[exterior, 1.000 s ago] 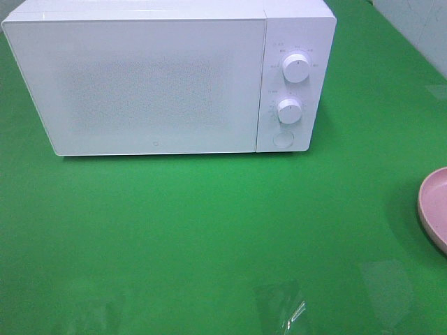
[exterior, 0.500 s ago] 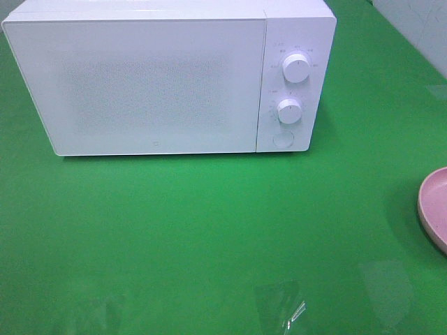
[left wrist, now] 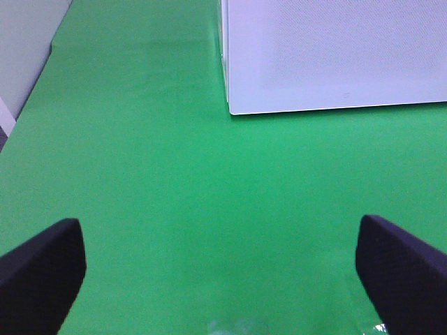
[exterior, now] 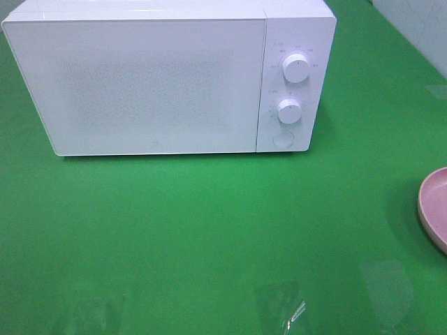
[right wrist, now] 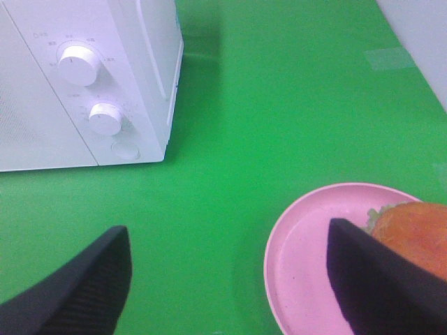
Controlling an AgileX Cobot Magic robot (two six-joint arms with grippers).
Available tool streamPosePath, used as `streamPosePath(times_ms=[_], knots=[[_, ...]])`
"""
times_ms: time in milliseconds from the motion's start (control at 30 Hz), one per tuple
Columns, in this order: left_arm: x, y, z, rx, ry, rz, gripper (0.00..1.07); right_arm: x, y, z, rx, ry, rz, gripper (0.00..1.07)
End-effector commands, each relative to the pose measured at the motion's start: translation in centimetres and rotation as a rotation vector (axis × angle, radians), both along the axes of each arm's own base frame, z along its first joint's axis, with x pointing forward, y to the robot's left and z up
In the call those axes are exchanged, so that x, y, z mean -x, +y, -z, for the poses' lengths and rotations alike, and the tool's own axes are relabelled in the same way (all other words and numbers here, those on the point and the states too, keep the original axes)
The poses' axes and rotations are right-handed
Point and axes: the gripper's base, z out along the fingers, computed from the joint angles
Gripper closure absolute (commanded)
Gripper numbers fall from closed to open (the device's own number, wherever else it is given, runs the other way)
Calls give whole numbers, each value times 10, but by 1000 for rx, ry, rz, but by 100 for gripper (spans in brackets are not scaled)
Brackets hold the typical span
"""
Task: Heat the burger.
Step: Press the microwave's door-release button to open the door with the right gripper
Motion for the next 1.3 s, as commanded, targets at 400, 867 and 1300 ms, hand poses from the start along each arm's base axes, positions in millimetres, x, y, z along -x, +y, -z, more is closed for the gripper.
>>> streamPosePath(times_ms=[400,867,1300], knots=[[0,0,1,4,1,1,9,-44,2,-1,10,-116,-5,32],[0,0,1,4,1,1,9,-86,5,10,5,-179,-14,32],[0,0,1,4,1,1,9,-108,7,31,-1,-285,-23,32]])
